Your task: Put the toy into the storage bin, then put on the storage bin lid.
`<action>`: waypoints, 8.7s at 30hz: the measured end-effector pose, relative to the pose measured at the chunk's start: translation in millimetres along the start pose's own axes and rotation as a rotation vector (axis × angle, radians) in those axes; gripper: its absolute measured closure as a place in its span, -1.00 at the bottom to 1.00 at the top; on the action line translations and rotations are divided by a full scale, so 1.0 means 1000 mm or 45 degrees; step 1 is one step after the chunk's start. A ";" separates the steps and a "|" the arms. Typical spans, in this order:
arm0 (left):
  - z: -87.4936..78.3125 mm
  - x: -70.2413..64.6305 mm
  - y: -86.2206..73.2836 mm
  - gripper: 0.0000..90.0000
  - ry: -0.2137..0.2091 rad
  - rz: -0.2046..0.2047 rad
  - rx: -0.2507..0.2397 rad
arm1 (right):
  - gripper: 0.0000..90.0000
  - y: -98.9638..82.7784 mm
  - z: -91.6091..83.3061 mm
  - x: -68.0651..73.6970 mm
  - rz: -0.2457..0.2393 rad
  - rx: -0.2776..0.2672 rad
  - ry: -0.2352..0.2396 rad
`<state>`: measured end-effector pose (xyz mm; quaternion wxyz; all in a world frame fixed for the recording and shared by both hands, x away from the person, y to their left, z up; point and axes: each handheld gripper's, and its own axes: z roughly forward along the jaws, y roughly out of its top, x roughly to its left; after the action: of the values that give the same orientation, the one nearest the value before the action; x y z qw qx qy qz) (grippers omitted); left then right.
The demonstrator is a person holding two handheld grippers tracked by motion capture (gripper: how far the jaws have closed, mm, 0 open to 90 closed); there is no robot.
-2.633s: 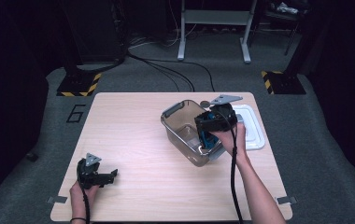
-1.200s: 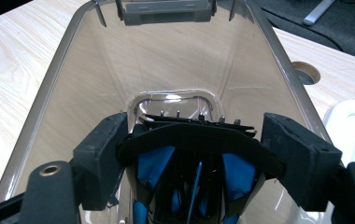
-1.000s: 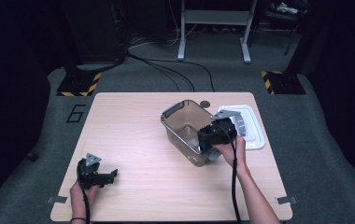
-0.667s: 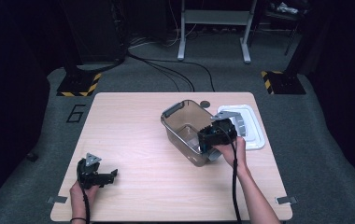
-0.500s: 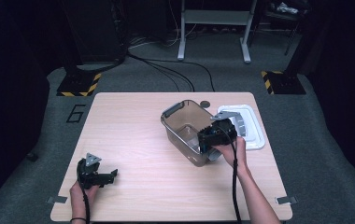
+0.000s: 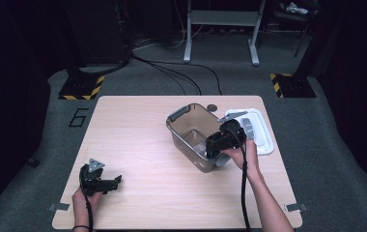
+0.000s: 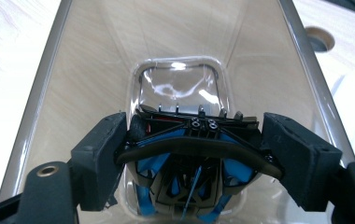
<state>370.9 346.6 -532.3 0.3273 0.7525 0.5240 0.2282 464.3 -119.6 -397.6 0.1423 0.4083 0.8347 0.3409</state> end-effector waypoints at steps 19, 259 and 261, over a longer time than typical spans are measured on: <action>0.000 0.000 0.000 -0.96 -0.003 0.002 0.008 | -0.48 -0.001 -0.008 0.016 -0.077 0.099 -0.054; -0.001 0.000 0.000 -0.94 -0.009 0.007 0.014 | 0.50 -0.023 -0.078 -0.098 0.175 -0.167 -0.408; -0.001 0.000 0.000 -0.94 -0.009 0.007 0.014 | 0.50 -0.019 -0.079 -0.094 0.164 -0.169 -0.403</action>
<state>370.4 347.0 -531.1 0.3244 0.7565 0.5220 0.2235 471.1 -236.9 -357.2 0.2764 0.4992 0.7497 0.3351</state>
